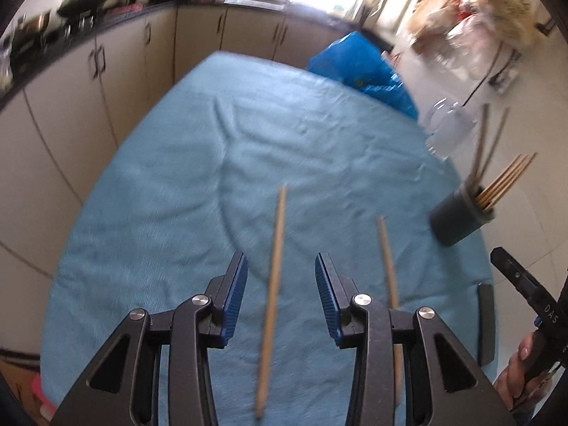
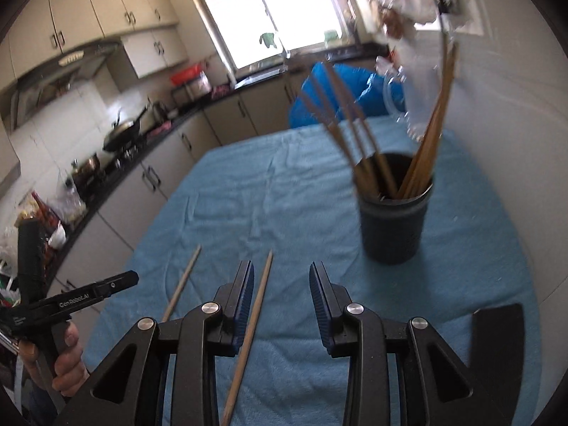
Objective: Organize utensils
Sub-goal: 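Move both open tools back over the remaining chopsticks on the towel, then close the left tool on one wooden chopstick while the right tool grasps the other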
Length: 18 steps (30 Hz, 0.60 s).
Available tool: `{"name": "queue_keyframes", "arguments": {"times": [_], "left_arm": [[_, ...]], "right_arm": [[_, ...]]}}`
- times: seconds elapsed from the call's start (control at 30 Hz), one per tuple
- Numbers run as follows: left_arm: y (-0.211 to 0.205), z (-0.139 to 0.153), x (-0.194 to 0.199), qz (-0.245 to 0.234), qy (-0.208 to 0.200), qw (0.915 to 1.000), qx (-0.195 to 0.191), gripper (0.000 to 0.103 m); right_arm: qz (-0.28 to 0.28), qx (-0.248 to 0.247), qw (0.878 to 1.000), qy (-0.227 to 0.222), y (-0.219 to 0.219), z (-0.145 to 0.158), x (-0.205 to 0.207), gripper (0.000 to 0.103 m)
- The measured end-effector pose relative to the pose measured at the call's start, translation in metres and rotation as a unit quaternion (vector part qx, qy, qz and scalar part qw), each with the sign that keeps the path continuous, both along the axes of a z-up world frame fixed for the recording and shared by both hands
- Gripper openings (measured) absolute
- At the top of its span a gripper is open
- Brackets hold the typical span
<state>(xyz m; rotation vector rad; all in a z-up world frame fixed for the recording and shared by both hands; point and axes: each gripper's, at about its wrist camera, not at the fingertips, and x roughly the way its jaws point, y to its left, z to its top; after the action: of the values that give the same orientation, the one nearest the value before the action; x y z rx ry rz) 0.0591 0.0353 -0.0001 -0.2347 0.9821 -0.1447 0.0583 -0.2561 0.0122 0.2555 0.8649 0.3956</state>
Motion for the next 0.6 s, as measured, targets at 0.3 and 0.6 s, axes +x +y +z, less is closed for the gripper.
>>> {"name": "queue_keyframes", "arguments": {"times": [0.3,0.6], "left_arm": [[0.0,-0.015,0.008,-0.008,0.025,0.9996,0.008,0.038],[0.007,-0.024,0.012,-0.009,0.04,0.9991,0.007,0.038]], "right_arm": [[0.029,-0.026,0.994,0.1,0.043,-0.038,0.041,0.035],[0.038,-0.062,0.979,0.188,0.088,-0.078,0.095,0.035]]}}
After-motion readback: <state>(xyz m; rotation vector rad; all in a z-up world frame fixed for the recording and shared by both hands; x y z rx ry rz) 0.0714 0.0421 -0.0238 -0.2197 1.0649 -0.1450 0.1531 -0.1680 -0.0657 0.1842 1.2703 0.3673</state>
